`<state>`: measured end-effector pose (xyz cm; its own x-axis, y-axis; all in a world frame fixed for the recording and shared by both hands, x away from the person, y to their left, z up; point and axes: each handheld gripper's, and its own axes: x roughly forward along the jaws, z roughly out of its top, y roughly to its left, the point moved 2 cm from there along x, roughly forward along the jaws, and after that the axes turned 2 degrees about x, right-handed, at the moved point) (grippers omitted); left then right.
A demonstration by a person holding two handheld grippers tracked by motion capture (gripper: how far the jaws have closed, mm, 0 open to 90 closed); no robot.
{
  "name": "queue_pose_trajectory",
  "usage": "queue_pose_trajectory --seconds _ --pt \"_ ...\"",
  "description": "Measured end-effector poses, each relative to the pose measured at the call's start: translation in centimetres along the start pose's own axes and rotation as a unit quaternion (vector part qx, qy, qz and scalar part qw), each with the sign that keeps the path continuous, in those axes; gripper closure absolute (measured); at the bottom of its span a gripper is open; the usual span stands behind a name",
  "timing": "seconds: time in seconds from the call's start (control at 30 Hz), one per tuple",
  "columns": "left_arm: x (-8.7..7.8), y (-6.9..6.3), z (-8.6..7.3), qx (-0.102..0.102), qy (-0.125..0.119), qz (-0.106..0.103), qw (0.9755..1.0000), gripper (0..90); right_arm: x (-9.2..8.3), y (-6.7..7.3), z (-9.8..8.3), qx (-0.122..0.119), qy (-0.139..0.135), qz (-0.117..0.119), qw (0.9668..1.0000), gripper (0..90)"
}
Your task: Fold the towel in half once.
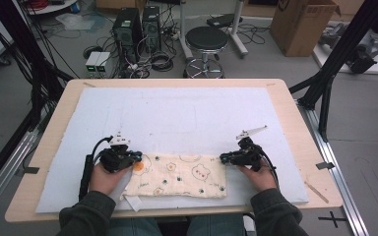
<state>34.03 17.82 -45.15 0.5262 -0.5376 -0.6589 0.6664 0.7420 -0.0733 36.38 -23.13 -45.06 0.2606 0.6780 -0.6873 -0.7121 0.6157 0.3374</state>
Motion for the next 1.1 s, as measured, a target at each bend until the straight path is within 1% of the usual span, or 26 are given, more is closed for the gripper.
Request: queue_pose_trajectory --seconds 0.07,0.13,0.17,0.23,0.3,0.37,0.43,0.47,0.57,0.63,0.7,0.83,0.87,0.93,0.97,1.03,1.1 --pt "-0.2 0.0 0.0 0.001 -0.002 0.0 1.0 83.6 -0.2 0.4 0.1 -0.01 -0.011 -0.003 0.9999 79.1" --pt "-0.5 0.1 0.1 0.0 -0.009 -0.003 1.0 82.4 -0.5 0.6 0.2 -0.01 -0.024 0.003 0.9997 77.4" --pt "-0.6 0.1 0.1 -0.002 -0.014 -0.006 0.9999 81.3 -0.6 0.8 0.2 -0.013 -0.03 0.002 0.9995 76.8" --pt "-0.9 0.1 0.1 -0.004 -0.023 -0.012 0.9996 79.7 -0.8 1.0 0.3 -0.017 -0.032 -0.002 0.9993 74.0" --pt "-1.2 0.2 0.1 -0.005 -0.028 -0.019 0.9994 76.8 -0.9 1.1 0.4 -0.026 -0.039 -0.004 0.9989 70.9" --pt "-1.6 0.3 0.1 -0.003 -0.031 -0.022 0.9993 74.7 -1.1 1.2 0.5 -0.029 -0.048 -0.007 0.9984 68.1" --pt "-1.7 0.2 0.2 -0.006 -0.037 -0.03 0.9988 72.1 -1.3 1.3 0.7 -0.032 -0.056 -0.011 0.9979 64.6" --pt "-1.8 0.2 0.2 -0.003 -0.039 -0.033 0.9987 70.8 -1.3 1.3 0.8 -0.035 -0.059 -0.01 0.9976 62.6" --pt "-1.8 -0.1 0.4 0.004 -0.04 -0.037 0.9985 66.6 -1.4 1.4 0.9 -0.04 -0.06 -0.016 0.9973 56.6" --pt "-1.8 -0.4 0.5 0.01 -0.04 -0.041 0.9983 63.6 -1.4 1.5 1.0 -0.043 -0.064 -0.014 0.997 53.2" --pt "-1.9 -0.6 0.6 0.017 -0.04 -0.042 0.9982 60.0 -1.5 1.6 1.2 -0.048 -0.066 -0.018 0.9965 51.4" --pt "-2.2 -0.7 0.7 0.009 -0.052 -0.048 0.9974 54.0 -1.5 1.6 1.2 -0.052 -0.07 -0.019 0.996 47.0" --pt "-2.3 -0.6 0.7 0.012 -0.051 -0.05 0.9974 52.3 -1.6 1.6 1.2 -0.055 -0.071 -0.021 0.9958 46.0" --pt "-2.3 -0.7 0.7 0.007 -0.055 -0.052 0.9971 50.5 -1.6 1.7 1.2 -0.055 -0.072 -0.021 0.9957 44.7" --pt "-2.3 -0.7 0.7 0.01 -0.053 -0.052 0.9972 49.0 -1.6 1.7 1.2 -0.056 -0.072 -0.022 0.9956 43.4" --pt "-2.4 -0.7 0.8 0.007 -0.054 -0.054 0.997 47.2 -1.6 1.8 1.1 -0.055 -0.069 -0.026 0.9957 42.1" --pt "-2.5 -0.7 0.8 0.009 -0.053 -0.052 0.9972 46.2 -1.5 1.8 1.1 -0.058 -0.068 -0.027 0.9956 38.8"
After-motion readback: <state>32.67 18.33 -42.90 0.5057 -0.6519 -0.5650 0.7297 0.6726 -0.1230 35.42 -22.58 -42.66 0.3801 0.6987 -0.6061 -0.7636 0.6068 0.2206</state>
